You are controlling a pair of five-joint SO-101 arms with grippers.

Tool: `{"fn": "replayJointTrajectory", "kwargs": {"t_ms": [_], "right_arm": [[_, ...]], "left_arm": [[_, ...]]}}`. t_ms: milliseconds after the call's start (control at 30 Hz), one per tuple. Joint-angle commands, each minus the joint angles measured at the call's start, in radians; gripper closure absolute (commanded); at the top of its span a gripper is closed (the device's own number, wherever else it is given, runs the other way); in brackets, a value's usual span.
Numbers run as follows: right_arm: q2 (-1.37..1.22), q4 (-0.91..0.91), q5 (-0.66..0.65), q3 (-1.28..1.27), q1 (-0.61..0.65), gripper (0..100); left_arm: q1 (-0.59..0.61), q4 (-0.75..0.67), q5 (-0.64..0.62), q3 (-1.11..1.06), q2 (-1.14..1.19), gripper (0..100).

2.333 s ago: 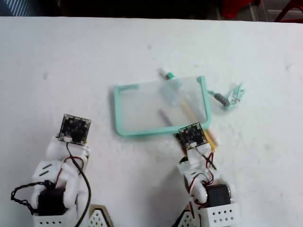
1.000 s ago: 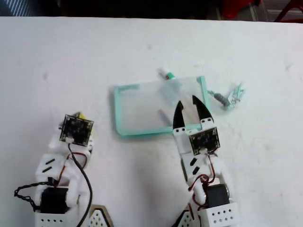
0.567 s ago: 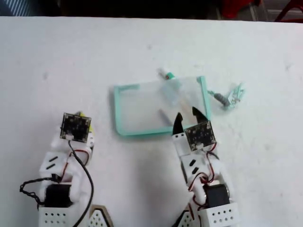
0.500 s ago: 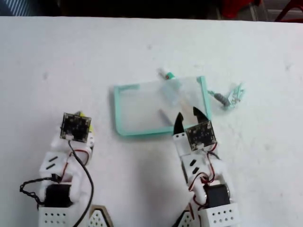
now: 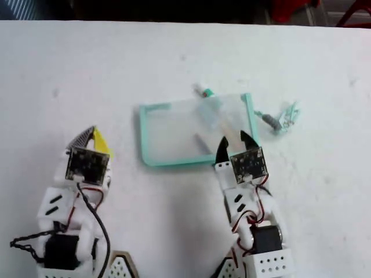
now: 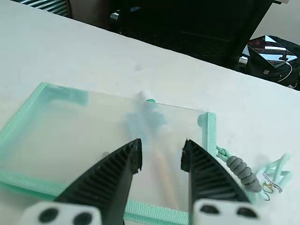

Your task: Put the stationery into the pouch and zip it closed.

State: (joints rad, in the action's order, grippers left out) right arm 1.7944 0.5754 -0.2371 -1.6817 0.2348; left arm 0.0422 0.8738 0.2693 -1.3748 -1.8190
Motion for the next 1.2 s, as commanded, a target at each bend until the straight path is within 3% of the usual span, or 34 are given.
{"fn": "replayJointTrajectory", "kwargs": {"t_ms": [0,267,500,1167], "right_arm": [[0.005,-0.007,-0.008,-0.009,-0.010,85.8],[-0.001,-0.005,-0.011,-0.009,-0.018,85.8],[0.001,0.008,-0.011,-0.009,-0.018,85.8],[0.004,0.008,-0.005,-0.009,-0.008,85.8]], "left_arm": [[-0.113,0.031,0.035,0.172,0.077,98],[-0.127,-0.011,0.031,0.362,0.719,98],[-0.120,-0.069,0.031,0.397,1.010,98],[-0.128,-0.075,-0.020,0.394,1.107,98]]}}
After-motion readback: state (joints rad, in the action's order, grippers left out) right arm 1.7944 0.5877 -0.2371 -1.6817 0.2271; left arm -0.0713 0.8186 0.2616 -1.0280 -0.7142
